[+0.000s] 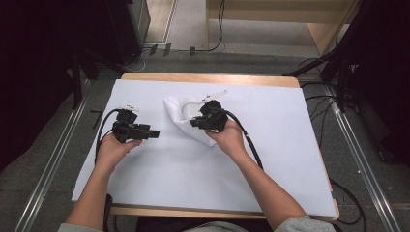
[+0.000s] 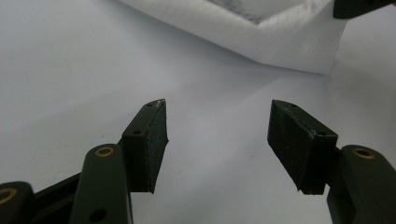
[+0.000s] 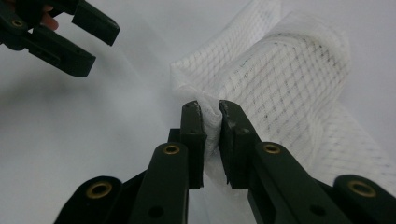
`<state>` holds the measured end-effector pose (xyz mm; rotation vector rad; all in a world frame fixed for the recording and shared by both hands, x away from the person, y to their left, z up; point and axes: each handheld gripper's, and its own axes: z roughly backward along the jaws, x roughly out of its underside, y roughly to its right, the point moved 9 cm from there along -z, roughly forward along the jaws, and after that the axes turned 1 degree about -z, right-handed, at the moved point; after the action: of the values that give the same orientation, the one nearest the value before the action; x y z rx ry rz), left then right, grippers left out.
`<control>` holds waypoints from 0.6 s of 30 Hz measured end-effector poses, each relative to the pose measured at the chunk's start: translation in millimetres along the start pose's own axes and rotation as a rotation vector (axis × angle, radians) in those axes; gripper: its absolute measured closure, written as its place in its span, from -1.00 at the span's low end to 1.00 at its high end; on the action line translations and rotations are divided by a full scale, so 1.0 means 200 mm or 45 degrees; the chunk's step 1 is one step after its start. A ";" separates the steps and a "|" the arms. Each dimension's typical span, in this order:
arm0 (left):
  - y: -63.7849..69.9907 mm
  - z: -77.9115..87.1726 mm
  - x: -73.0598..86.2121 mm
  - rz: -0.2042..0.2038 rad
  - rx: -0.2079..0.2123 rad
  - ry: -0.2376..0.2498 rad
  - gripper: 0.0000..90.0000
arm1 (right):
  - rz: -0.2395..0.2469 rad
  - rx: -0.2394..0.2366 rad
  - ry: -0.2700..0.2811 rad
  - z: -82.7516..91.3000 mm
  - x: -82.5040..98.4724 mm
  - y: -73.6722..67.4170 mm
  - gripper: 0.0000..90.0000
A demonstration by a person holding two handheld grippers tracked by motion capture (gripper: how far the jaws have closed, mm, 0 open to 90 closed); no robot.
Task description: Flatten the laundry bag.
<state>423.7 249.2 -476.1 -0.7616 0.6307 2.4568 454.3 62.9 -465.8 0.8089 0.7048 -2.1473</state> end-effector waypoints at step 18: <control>-0.03 0.02 0.00 0.014 -0.007 0.012 -0.14 | 0.042 -0.099 -0.081 -0.15 0.05 -0.16 0.51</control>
<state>425.5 255.4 -475.6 -0.7745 0.6333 2.4677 433.1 98.3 -484.9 0.7039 0.7325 -2.0927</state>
